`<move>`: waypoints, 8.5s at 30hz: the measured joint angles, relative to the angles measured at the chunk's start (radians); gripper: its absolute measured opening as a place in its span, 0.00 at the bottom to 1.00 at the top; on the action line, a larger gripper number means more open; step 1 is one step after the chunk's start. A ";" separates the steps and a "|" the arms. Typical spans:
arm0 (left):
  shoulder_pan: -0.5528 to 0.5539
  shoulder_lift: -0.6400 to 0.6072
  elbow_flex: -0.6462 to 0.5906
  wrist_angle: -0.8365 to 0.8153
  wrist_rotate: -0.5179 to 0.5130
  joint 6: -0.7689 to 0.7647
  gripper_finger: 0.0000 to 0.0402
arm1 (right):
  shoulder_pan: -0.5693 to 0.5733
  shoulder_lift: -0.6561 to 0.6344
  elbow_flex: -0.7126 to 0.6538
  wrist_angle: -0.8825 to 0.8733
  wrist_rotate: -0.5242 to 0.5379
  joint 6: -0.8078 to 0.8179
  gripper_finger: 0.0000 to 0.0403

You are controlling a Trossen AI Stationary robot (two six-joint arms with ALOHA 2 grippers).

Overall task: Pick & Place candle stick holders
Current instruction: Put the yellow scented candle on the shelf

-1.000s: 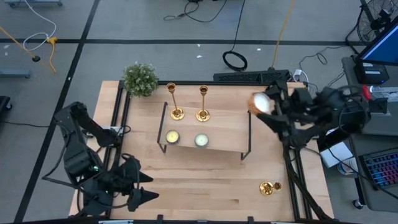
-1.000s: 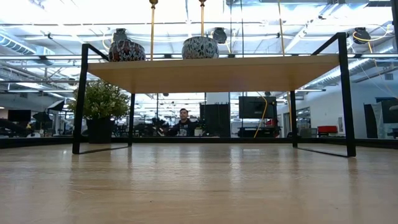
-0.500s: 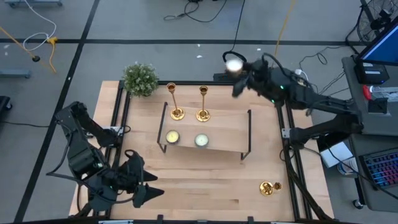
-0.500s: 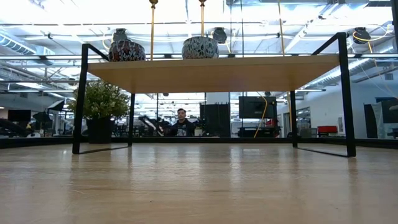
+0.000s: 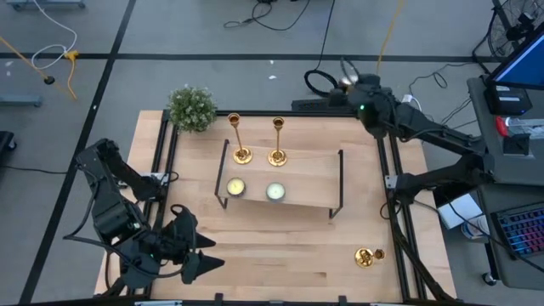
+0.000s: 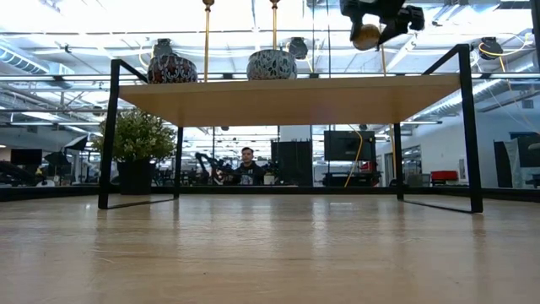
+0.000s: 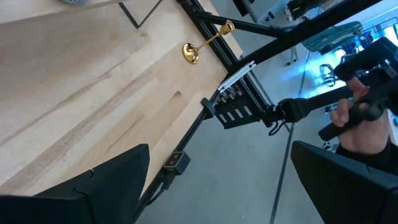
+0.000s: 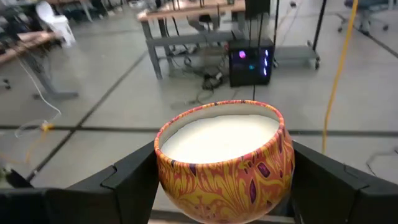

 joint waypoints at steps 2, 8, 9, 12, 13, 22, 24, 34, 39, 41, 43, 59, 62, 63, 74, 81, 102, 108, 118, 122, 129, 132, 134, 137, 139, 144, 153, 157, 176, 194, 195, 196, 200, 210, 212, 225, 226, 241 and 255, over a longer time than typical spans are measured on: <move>0.000 0.000 0.000 -0.001 0.000 0.005 0.99 | 0.034 0.011 0.000 -0.036 0.037 0.052 0.73; -0.002 0.000 0.000 -0.002 0.017 0.027 0.99 | 0.185 0.037 0.000 -0.052 0.177 0.204 0.73; -0.002 0.000 0.000 -0.002 0.024 0.030 0.99 | 0.212 0.048 0.000 -0.057 0.211 0.224 0.73; -0.007 0.000 0.000 -0.002 0.025 0.038 0.99 | 0.278 0.082 0.000 -0.055 0.272 0.281 0.73; -0.010 0.001 0.000 -0.001 0.025 0.039 0.99 | 0.294 0.092 0.000 -0.054 0.281 0.299 0.73; -0.061 0.001 0.000 -0.001 0.026 0.033 0.99 | 0.436 0.183 0.000 -0.107 0.273 0.480 0.73; -0.075 0.001 0.000 -0.002 0.028 0.034 0.99 | 0.472 0.200 0.000 -0.125 0.276 0.522 0.73; -0.119 0.001 0.000 -0.026 0.059 0.067 0.99 | 0.656 0.255 -0.001 -0.141 0.256 0.552 0.73; -0.129 0.001 0.000 -0.027 0.059 0.077 0.99 | 0.726 0.312 -0.001 -0.122 0.218 0.583 0.73; -0.133 0.001 0.000 -0.027 0.059 0.077 0.99 | 0.751 0.337 -0.001 -0.123 0.196 0.624 0.73; -0.135 0.001 0.000 -0.027 0.059 0.077 0.99 | 0.772 0.359 -0.001 -0.123 0.186 0.654 0.73; -0.169 0.001 0.000 -0.026 0.045 0.061 0.99 | 0.883 0.402 -0.001 -0.420 0.023 0.897 0.73; -0.169 0.001 0.000 -0.026 0.041 0.061 0.99 | 0.890 0.402 -0.001 -0.453 0.016 0.934 0.73; -0.169 0.001 0.000 -0.026 0.041 0.061 0.99 | 0.891 0.402 -0.001 -0.463 0.012 0.944 0.73; -0.169 0.001 0.000 -0.023 0.041 0.060 0.99 | 0.896 0.433 -0.049 -0.468 -0.050 1.056 0.73; -0.169 0.001 -0.001 -0.023 0.041 0.062 0.99 | 0.906 0.432 -0.055 -0.444 -0.041 1.055 0.73; -0.169 0.001 -0.001 -0.024 0.041 0.068 0.99 | 0.907 0.430 -0.055 -0.387 -0.083 1.028 0.84; -0.169 0.001 -0.001 -0.024 0.040 0.068 0.99 | 0.915 0.415 -0.059 -0.344 -0.097 1.024 0.84; -0.172 0.001 -0.001 -0.015 0.023 0.068 0.99 | 0.900 0.394 -0.060 -0.362 -0.109 0.962 0.83; -0.175 0.001 -0.001 -0.011 0.022 0.068 0.99 | 0.892 0.394 -0.059 -0.378 -0.101 0.958 0.83; -0.174 0.001 -0.001 -0.008 0.019 0.068 0.99 | 0.855 0.393 -0.058 -0.439 -0.096 0.951 0.83; -0.174 0.001 -0.001 -0.007 0.019 0.068 0.99 | 0.843 0.392 -0.058 -0.426 -0.096 0.929 0.83; -0.174 0.001 -0.001 -0.007 0.019 0.067 0.99 | 0.841 0.392 -0.058 -0.421 -0.097 0.925 0.83; -0.176 0.001 -0.001 -0.007 0.018 0.066 0.99 | 0.841 0.392 -0.058 -0.420 -0.096 0.927 0.83; -0.180 0.001 -0.001 -0.007 0.016 0.065 0.99 | 0.841 0.392 -0.058 -0.418 -0.094 0.930 0.83; -0.180 0.001 -0.001 -0.007 0.016 0.065 0.99 | 0.838 0.392 -0.058 -0.418 -0.086 0.930 0.83; -0.180 0.001 -0.001 -0.007 0.016 0.065 0.99 | 0.827 0.390 -0.058 -0.413 -0.036 0.929 0.83; -0.180 0.001 -0.001 -0.007 0.016 0.066 0.99 | 0.805 0.375 -0.058 -0.409 -0.030 0.904 0.83; -0.175 0.001 -0.001 -0.008 0.016 0.087 0.99 | 0.726 0.070 -0.056 0.169 -0.305 0.208 0.74; -0.125 0.006 -0.001 0.000 -0.066 0.087 0.99 | 0.881 0.077 -0.056 0.158 -0.748 0.231 0.41; -0.122 0.008 -0.001 0.002 -0.074 0.087 0.99 | 0.889 0.080 -0.056 0.140 -0.750 0.233 0.39; -0.120 0.013 -0.001 0.003 -0.080 0.087 0.99 | 0.897 0.085 -0.056 0.126 -0.750 0.238 0.38; -0.103 0.031 -0.001 0.031 -0.074 0.114 0.99 | 0.915 0.095 -0.056 0.100 -0.748 0.248 0.32; -0.049 0.055 -0.001 0.041 -0.028 0.173 0.99 | 0.914 0.094 -0.056 0.012 -0.739 0.284 0.20; -0.039 0.055 -0.001 0.041 -0.027 0.183 0.99 | 0.913 0.095 -0.056 -0.036 -0.740 0.303 0.17; -0.010 0.055 -0.001 0.040 -0.025 0.239 0.99 | 0.876 0.138 -0.057 -0.202 -0.743 0.411 0.01; -0.009 0.055 -0.001 0.040 -0.025 0.240 0.99 | 0.871 0.151 -0.057 -0.200 -0.744 0.417 0.00; 0.003 0.054 -0.001 0.040 -0.024 0.249 0.99 | 0.798 0.274 -0.058 -0.180 -0.794 0.468 0.00; 0.079 0.054 -0.001 0.039 0.132 0.308 0.99 | 0.766 0.265 -0.056 -0.183 -0.770 0.488 0.00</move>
